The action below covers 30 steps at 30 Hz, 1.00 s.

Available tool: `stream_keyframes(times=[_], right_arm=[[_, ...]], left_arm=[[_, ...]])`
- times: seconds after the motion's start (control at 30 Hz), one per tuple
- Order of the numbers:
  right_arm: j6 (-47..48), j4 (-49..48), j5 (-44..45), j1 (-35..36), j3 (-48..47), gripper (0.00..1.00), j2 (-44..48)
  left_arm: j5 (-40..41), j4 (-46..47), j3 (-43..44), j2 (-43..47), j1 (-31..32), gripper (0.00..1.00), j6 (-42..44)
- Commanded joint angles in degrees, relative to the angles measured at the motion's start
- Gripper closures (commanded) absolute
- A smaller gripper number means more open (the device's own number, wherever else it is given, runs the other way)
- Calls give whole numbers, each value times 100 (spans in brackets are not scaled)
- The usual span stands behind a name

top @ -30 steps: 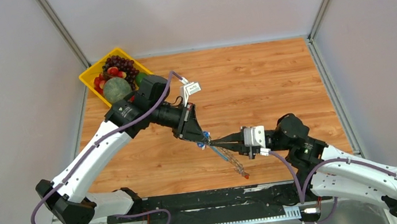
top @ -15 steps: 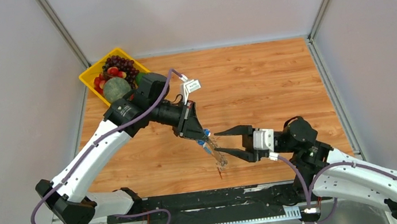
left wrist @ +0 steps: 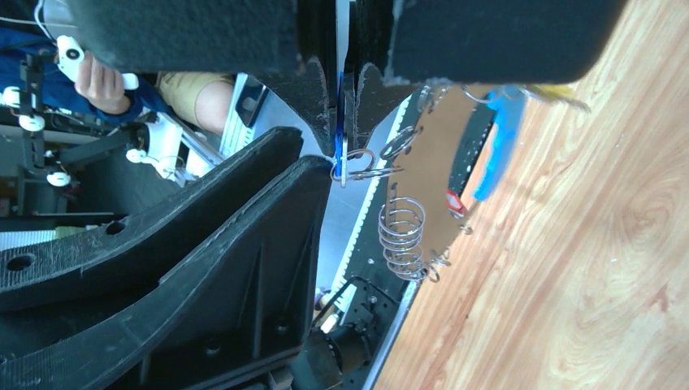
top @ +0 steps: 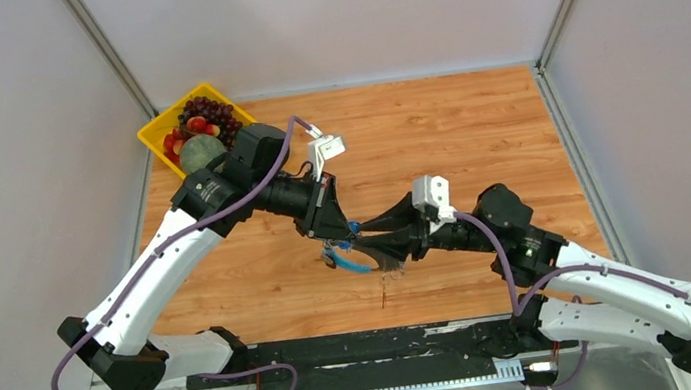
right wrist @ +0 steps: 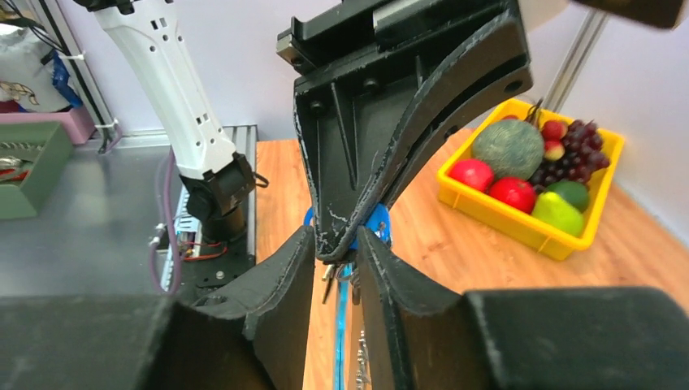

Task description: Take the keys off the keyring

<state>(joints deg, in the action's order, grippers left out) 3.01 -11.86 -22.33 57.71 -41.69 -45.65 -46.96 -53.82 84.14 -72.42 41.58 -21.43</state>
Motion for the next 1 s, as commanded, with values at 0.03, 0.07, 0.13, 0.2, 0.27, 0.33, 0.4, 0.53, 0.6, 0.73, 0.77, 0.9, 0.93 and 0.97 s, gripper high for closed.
stream_keyframes(times=[0.03,0.07,0.13,0.2,0.27,0.33,0.4,0.53,0.6,0.73,0.77,0.9,0.93,0.97], right_arm=[[-589,175,123,28,-189,69,-133],[-591,175,154,22,-178,70,-120],[-594,174,246,29,-114,69,-21],[-575,175,370,22,-13,68,132],[-556,175,444,21,62,65,226],[-539,174,484,21,105,64,268],[-525,183,543,22,130,63,263],[-450,171,571,20,67,61,155],[-394,183,536,23,-27,61,12],[-336,175,416,28,-219,62,-237],[-336,175,371,22,-262,63,-298],[-331,142,216,21,-398,68,-479],[-331,126,200,24,-408,69,-494],[-335,96,178,23,-405,69,-497]], left_arm=[[38,-60,397,213,7,100,188],[56,-72,425,221,1,100,186],[86,-107,443,246,1,100,183],[94,-118,445,268,4,100,171],[95,-124,446,292,2,100,160],[91,-122,452,313,3,100,149],[84,-123,469,313,0,100,142],[69,-115,497,294,2,100,127],[61,-113,506,286,5,100,118],[35,-75,511,294,8,100,77],[32,-65,508,297,8,100,73],[21,-55,480,343,7,100,44],[18,-52,463,352,8,100,47],[19,-52,454,363,3,100,45]])
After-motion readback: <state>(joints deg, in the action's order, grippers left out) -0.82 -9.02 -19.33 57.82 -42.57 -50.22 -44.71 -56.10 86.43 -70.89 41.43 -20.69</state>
